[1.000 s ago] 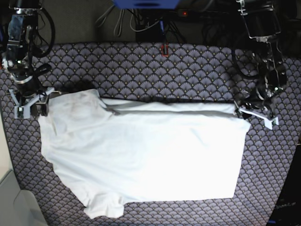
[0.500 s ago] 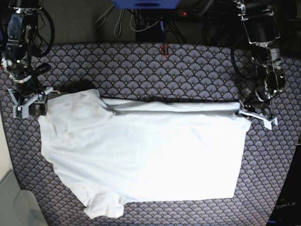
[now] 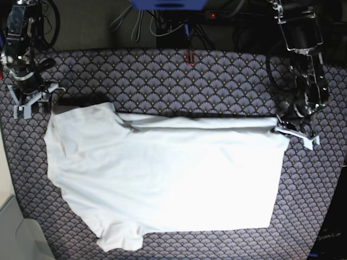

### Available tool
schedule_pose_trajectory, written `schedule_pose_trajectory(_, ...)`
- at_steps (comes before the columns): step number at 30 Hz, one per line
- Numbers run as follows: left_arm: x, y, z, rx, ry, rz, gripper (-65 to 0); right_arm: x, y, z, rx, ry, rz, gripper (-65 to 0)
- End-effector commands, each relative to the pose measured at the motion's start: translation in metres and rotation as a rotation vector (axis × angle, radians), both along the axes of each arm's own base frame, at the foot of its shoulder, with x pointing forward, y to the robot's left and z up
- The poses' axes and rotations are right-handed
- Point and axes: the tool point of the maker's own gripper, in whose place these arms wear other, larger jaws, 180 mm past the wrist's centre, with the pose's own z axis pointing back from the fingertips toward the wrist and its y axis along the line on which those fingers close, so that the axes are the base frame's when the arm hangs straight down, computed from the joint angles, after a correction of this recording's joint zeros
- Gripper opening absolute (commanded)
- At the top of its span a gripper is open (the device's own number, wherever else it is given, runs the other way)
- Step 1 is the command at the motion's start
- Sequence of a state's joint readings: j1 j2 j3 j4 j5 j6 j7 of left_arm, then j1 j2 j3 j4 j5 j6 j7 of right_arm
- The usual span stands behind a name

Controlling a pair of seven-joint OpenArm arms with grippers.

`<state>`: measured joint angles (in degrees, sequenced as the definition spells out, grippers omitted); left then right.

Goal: Fold the T-shirt properly
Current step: 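Lay the folded shoulder edge down and hold it with both grippers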

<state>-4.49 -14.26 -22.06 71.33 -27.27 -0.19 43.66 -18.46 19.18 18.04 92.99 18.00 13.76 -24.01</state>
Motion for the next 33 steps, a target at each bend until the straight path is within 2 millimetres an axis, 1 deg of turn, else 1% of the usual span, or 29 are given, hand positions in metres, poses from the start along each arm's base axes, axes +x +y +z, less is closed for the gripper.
schedule_pose_trajectory(1, 0.005, 0.006, 0.009, 0.019, -0.016, 0.003, -64.5, 0.003, -0.003, 0.011, -0.016, -0.037, 0.011, -41.2)
schedule_pose_trajectory(4, 0.005, 0.006, 0.008, 0.017, -0.014, 0.004, -64.5, -0.006, -0.001, 0.004, -0.013, -0.01, 0.017, -41.2)
schedule_pose_trajectory(8, 0.005, 0.006, 0.008, 0.017, -0.014, 0.004, -64.5, -0.004, 0.0, 0.003, -0.007, -0.012, 0.014, -41.0)
schedule_pose_trajectory(13, 0.006, 0.006, 0.009, 0.017, -0.016, 0.004, -64.5, -0.003, 0.001, 0.004, -0.004, -0.017, 0.013, -33.9)
schedule_pose_trajectory(16, 0.006, 0.006, 0.009, 0.017, -0.016, 0.004, -64.5, -0.002, 0.001, 0.004, -0.003, -0.019, 0.013, -31.9)
schedule_pose_trajectory(19, 0.005, 0.006, 0.008, 0.017, -0.014, 0.004, -64.5, -0.002, 0.001, 0.004, -0.002, -0.019, 0.014, -31.8)
schedule_pose_trajectory(22, 0.005, 0.006, 0.008, 0.017, -0.014, 0.004, -64.5, -0.001, 0.014, -0.001, 0.008, -0.007, 0.051, -31.8)
schedule_pose_trajectory(26, 0.005, 0.006, 0.009, 0.019, -0.016, 0.003, -64.5, 0.0, 0.021, -0.004, 0.017, -0.001, 0.066, -31.8)
schedule_pose_trajectory(28, 0.005, 0.006, 0.009, 0.019, -0.016, 0.003, -64.5, 0.006, 0.024, -0.002, 0.019, -0.012, 0.072, -31.8)
schedule_pose_trajectory(33, 0.005, 0.006, 0.009, 0.019, -0.016, 0.003, -64.5, 0.013, 0.014, -0.014, 0.027, 0.014, 0.049, -31.8)
